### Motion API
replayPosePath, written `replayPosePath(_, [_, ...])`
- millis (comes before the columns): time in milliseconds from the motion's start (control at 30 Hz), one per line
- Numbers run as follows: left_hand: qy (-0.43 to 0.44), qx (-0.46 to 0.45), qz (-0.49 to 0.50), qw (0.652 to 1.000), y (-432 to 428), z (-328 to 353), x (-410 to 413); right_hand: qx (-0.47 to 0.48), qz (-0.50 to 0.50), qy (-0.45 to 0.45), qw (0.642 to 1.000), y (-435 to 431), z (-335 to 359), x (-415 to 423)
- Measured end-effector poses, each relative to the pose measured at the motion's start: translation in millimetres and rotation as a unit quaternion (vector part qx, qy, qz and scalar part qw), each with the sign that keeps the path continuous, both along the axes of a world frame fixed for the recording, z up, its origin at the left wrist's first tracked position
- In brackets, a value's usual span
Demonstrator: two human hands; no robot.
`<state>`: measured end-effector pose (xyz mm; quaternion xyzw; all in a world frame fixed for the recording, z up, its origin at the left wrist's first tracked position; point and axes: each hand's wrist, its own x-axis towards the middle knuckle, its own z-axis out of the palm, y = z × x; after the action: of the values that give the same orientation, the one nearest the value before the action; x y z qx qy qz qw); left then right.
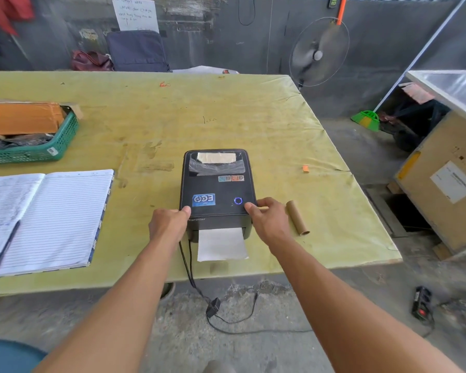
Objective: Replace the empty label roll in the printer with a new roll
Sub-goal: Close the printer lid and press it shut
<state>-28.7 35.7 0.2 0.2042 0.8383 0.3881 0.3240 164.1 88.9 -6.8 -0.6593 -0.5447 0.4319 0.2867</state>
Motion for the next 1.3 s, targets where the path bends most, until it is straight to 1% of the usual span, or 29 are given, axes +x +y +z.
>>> replayPosePath(100, [-0.032,-0.01,0.007,0.999,1.8,1.6,0.2,-0.006,0.002,-0.027,1.0,-2.8,0.5,-0.6])
replayPosePath(200, [-0.057,-0.025,0.011,0.998,3.7,5.9,-0.2,-0.019,0.009,-0.031,0.999,-0.8,5.0,-0.2])
replayPosePath(433, [-0.055,-0.048,0.0,0.997,4.9,9.3,2.2,-0.028,0.022,-0.015,0.999,2.8,5.3,1.2])
replayPosePath(633, [-0.045,-0.045,-0.002,0.998,4.9,6.4,3.6,-0.038,0.031,0.006,0.999,2.0,2.8,3.6])
replayPosePath(1000, [-0.024,-0.059,0.008,0.998,4.9,8.7,6.0,-0.032,0.034,0.012,0.999,1.8,0.0,5.1])
replayPosePath(1300, [-0.036,-0.052,0.005,0.998,5.4,7.8,5.7,-0.032,0.025,0.013,0.999,1.1,0.2,3.6])
